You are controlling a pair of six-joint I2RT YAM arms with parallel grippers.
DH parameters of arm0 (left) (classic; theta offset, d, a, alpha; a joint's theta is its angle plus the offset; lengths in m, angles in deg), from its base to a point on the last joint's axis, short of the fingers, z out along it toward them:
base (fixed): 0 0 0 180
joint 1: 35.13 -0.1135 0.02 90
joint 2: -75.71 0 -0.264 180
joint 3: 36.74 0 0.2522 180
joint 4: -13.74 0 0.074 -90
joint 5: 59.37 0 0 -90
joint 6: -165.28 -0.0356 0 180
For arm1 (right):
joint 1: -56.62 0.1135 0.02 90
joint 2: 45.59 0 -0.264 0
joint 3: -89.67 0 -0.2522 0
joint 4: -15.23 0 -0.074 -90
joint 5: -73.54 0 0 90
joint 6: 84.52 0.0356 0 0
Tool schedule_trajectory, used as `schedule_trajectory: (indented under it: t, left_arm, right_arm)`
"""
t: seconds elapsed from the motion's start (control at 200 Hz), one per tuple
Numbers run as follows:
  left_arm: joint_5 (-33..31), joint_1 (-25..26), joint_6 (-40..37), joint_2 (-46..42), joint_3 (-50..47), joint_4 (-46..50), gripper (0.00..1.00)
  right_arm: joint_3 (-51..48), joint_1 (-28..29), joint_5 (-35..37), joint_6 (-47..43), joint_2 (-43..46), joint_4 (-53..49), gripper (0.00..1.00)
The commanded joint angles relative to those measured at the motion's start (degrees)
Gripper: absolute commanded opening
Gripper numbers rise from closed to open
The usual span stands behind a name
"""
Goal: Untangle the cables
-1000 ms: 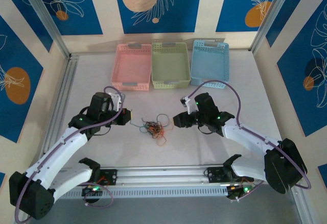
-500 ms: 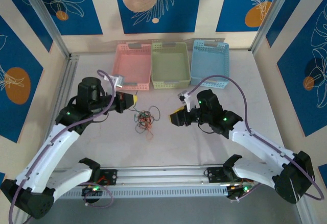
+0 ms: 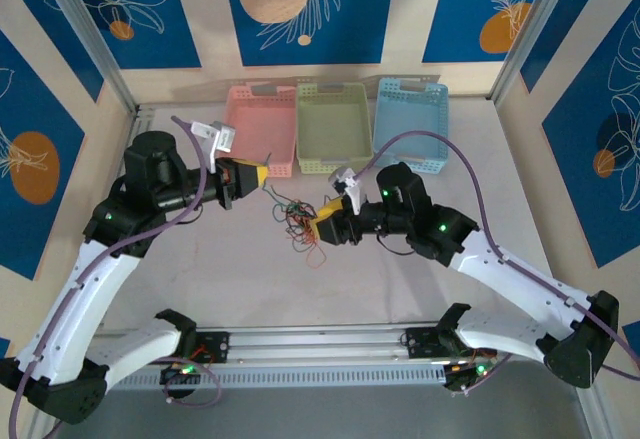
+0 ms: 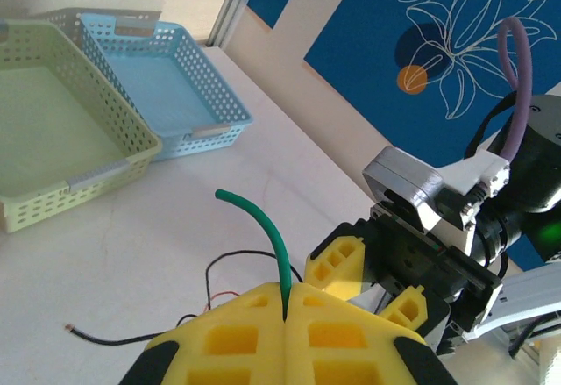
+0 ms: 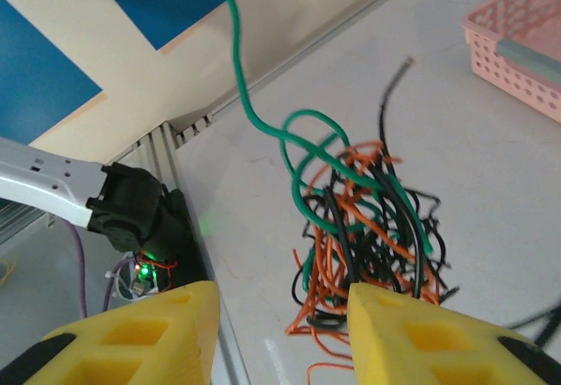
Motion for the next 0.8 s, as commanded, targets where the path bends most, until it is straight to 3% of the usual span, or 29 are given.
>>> schedule_trajectory:
  t: [0.0,0.675,0.795]
  left_arm:
    - [1.5,0.7,3.3,-0.5,1.6,-2.1,0.00]
    - [1.3,1.2,9.1,-1.9,1.4,-3.0,0.00]
    - [1.1,1.3,9.4,-1.5,1.9,-2.7,0.00]
  right_arm:
    - [3.3,1.4,-0.1,-1.5,-1.1,-2.0,0.43]
    - [9.8,3.3,3.8,-2.8,-10.4,-3.6,0.38]
    - [10.5,3.5,5.9,-3.6,-11.8,-4.5,0.33]
